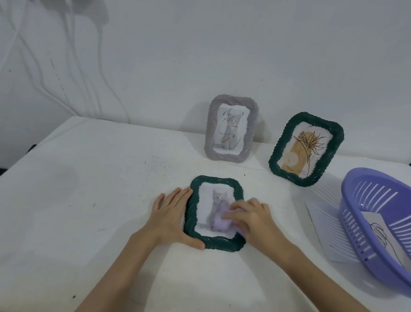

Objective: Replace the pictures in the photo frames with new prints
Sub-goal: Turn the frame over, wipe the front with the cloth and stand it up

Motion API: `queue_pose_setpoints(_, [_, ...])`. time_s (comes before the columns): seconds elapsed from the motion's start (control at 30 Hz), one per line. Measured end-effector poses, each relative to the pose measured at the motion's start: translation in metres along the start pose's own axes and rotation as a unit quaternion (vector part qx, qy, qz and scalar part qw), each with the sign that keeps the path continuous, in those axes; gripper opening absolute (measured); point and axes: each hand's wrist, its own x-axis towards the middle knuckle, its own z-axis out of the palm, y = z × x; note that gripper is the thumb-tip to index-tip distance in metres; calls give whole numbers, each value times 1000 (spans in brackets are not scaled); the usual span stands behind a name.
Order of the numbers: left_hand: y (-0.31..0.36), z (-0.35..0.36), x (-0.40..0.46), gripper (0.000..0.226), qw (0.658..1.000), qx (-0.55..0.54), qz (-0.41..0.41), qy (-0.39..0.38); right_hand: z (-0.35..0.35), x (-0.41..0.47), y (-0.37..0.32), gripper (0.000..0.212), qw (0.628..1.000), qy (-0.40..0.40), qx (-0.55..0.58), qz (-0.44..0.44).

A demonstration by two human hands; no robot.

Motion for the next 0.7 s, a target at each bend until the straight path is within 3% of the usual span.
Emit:
queue_pose_setpoints(0.2, [2, -2, -1, 149, 1000, 10, 0, 2, 16, 72, -2, 28, 997, 50, 27, 61])
queue_pose_setpoints(0.37, [1, 0, -1, 158, 1000, 11, 1, 10, 34, 41, -27, 29, 996, 46, 44, -56])
queue_pose_setpoints(0.5, [1, 0, -2, 158, 1000, 10, -2, 10, 24, 12, -33, 31, 994, 2, 52, -93])
queue_pose_setpoints(0.63, [2, -1, -3, 158, 1000, 8, -3, 4, -13, 29, -30, 23, 978, -46, 199, 28])
queue_pose_setpoints(0.7, [3, -1, -3, 159, 1000, 10, -4, -1, -22, 38, -21, 34, 986, -46, 133, 89])
